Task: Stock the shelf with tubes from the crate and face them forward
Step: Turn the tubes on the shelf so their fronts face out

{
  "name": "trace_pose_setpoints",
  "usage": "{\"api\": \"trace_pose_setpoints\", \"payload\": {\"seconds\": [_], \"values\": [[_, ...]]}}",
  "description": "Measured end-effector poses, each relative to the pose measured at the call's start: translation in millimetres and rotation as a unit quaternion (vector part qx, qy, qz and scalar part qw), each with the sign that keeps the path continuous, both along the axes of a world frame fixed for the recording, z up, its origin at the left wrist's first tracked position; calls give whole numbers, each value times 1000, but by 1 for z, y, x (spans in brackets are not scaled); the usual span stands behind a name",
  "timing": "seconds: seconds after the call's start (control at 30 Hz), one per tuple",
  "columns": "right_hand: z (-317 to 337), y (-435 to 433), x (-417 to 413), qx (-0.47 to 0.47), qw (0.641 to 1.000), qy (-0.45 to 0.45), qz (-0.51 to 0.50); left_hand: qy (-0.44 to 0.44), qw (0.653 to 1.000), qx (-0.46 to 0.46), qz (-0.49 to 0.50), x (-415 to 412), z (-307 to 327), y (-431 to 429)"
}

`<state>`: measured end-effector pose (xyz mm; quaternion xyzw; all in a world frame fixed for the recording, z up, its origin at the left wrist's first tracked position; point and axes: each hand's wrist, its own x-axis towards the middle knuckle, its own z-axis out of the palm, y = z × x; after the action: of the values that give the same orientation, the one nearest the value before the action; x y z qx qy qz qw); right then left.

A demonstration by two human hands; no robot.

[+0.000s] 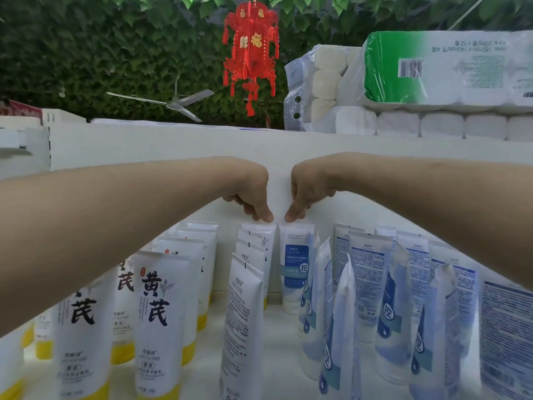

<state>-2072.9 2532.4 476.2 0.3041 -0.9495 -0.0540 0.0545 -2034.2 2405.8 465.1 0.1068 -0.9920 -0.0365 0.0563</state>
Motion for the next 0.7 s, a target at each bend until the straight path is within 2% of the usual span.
{"api": "trace_pose_setpoints", "payload": {"seconds": [0.17,0.3,0.7], "values": [[15,14,21,0,999,-48,-16,-53,997,-18,50,16,5,7],[17,23,31,34,998,-49,-32,-89,992,-39,79,24,1,4],[1,20,29,89,993,-69,-37,-100,993,-26,54,22,-5,3]]}}
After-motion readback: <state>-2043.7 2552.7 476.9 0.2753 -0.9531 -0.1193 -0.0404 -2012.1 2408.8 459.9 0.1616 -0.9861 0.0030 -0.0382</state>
